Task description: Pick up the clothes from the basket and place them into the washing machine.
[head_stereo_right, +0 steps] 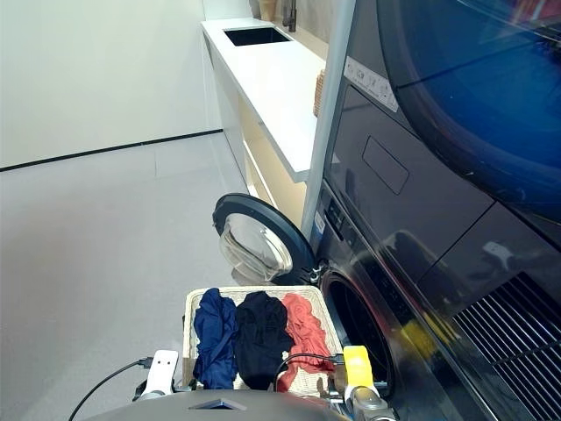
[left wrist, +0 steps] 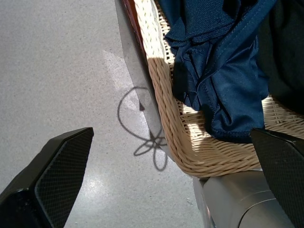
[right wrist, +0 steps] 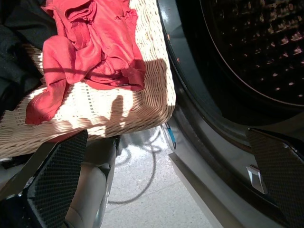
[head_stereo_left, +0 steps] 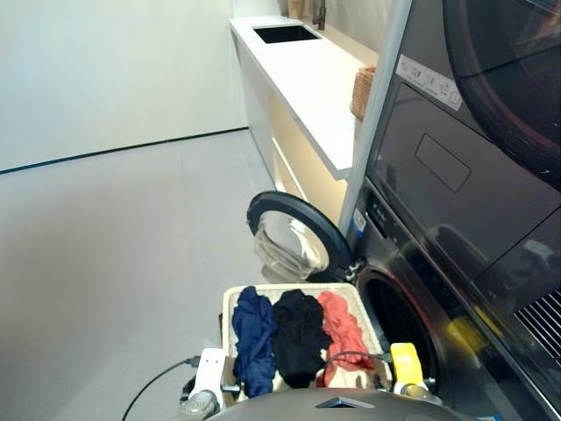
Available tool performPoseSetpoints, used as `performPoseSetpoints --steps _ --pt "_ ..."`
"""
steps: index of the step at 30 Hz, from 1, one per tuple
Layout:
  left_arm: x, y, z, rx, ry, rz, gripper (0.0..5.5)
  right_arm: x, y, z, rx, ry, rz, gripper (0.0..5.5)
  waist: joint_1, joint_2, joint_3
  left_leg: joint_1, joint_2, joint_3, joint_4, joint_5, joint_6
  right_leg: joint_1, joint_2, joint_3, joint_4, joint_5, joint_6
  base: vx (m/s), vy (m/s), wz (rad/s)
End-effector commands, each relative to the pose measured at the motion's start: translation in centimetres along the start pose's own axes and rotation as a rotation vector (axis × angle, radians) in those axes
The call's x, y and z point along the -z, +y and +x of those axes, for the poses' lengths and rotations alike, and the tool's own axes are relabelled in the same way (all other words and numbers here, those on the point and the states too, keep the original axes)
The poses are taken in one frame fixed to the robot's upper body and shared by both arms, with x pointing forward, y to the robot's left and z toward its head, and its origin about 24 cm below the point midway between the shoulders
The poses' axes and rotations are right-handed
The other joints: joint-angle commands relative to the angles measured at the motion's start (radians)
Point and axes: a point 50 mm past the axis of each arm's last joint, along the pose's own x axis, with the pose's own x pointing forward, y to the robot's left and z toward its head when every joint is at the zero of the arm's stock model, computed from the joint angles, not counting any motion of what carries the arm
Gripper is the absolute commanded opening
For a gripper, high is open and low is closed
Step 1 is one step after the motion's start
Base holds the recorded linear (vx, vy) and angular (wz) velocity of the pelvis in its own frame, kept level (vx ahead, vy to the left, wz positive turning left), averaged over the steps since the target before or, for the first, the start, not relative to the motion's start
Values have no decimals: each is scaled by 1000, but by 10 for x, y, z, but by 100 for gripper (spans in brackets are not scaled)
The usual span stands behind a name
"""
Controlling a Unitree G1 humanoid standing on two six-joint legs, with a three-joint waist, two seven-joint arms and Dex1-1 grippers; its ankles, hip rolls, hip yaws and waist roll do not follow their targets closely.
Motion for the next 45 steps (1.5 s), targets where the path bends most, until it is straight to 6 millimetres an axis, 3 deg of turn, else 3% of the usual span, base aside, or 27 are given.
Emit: performPoseSetpoints --steps 1,20,27,31,37,45 --pt "-26 -6 7 18 -68 18 550 -15 7 4 -35 -32 -87 550 -11 -35 -8 -37 -42 -29 -5 27 -24 17 -7 19 21 -20 64 0 0 0" --pt "-25 -6 7 16 -56 32 550 -15 8 4 -40 -37 -84 550 -15 -34 -9 -37 -42 -25 -5 24 -24 14 -3 21 22 -22 65 0 0 0" --pt "-41 -8 10 25 -109 88 550 -25 11 5 -55 -76 -98 550 -24 -35 -2 -49 -42 -26 -5 25 -24 -1 -2 27 21 -19 65 0 0 0" --pt "-65 -11 11 55 -190 208 550 -42 15 7 -74 -136 -120 550 -31 -33 15 -74 -43 -22 -5 32 -23 -31 -3 34 25 -12 67 -17 3 -4" --pt "-115 -9 12 52 -341 311 550 -86 23 8 -112 -271 -161 550 -44 -28 73 -166 -44 -10 -4 61 -19 -143 -5 46 54 8 67 -105 24 -66" --pt "-206 -9 -2 -17 -610 503 550 -175 34 -9 -149 -593 -193 550 -61 -36 225 -425 -45 -18 164 52 -6 -396 -14 57 212 -6 48 -152 25 -27"
